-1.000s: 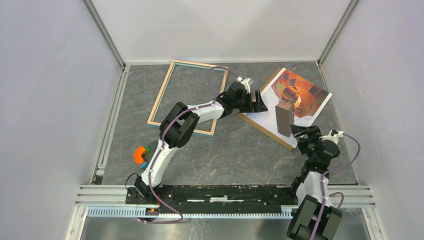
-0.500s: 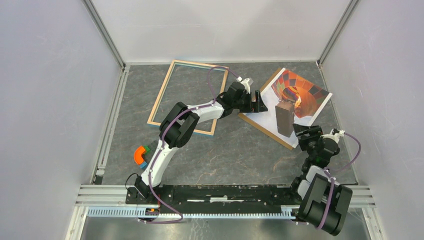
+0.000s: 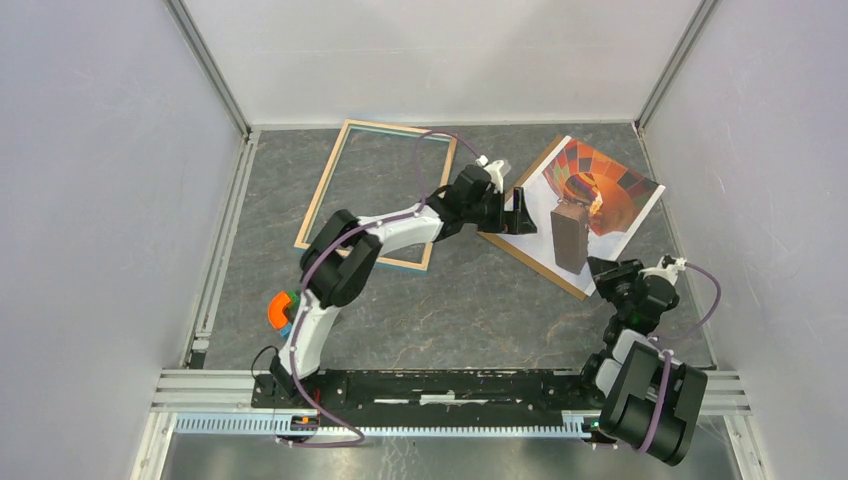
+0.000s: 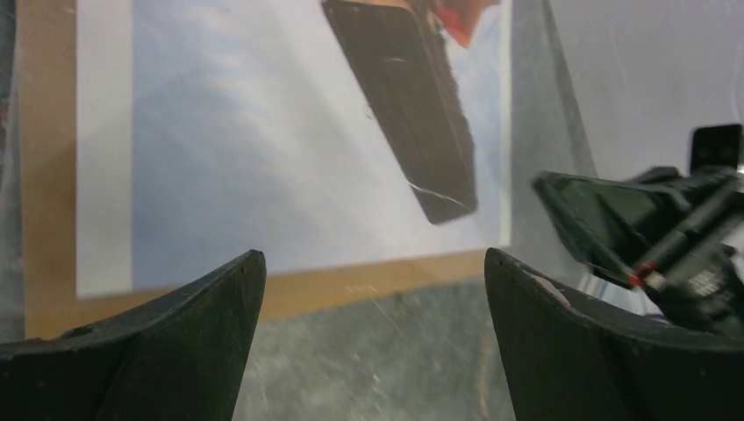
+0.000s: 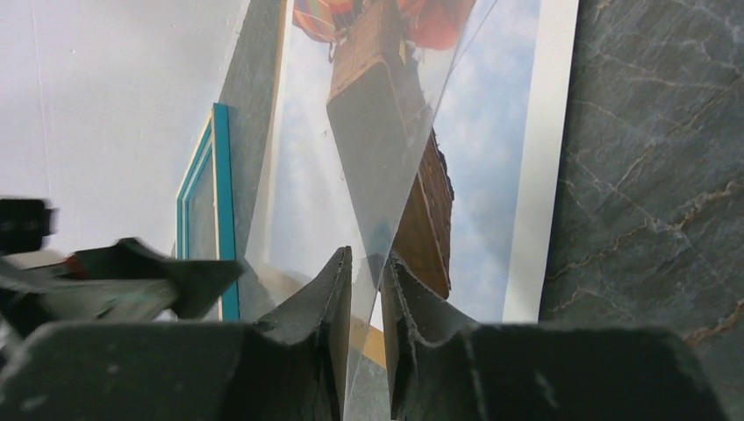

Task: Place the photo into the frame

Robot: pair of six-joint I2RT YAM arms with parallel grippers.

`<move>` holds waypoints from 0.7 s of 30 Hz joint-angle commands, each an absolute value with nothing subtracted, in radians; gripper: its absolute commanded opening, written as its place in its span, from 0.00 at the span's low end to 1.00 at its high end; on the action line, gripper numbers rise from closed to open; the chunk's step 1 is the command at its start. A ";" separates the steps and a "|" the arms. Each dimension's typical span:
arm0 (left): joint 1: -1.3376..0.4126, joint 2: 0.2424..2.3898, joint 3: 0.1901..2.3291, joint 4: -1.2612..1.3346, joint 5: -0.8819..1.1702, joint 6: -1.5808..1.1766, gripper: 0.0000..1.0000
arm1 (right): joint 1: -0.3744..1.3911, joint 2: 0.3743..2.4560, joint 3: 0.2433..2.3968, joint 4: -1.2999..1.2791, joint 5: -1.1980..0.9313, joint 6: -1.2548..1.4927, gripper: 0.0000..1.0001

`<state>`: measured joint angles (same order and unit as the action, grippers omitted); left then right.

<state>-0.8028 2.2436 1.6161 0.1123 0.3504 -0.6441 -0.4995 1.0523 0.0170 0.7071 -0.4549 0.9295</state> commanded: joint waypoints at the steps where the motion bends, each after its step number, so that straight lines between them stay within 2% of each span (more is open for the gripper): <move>1: -0.816 1.975 1.566 0.015 0.324 -0.574 1.00 | -0.499 1.007 -0.019 0.633 -0.482 0.856 0.19; 5: -0.817 1.767 1.425 -0.054 0.248 -0.554 1.00 | -0.499 0.960 0.014 0.560 -0.517 0.839 0.07; 9: -0.838 1.619 1.284 -0.092 0.217 -0.521 1.00 | -0.498 0.880 0.061 0.451 -0.556 0.818 0.02; 16: -1.023 1.456 1.080 -0.072 -0.010 -0.409 1.00 | -0.495 0.745 0.256 0.094 -0.587 0.674 0.00; 21: -1.195 1.466 1.064 -0.021 -0.287 -0.343 1.00 | -0.492 0.674 0.327 -0.029 -0.623 0.662 0.00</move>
<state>-1.0950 1.4784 1.0508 -0.0738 -0.0185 -0.4625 -0.4992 0.7246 0.2592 0.1154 -0.5655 0.7238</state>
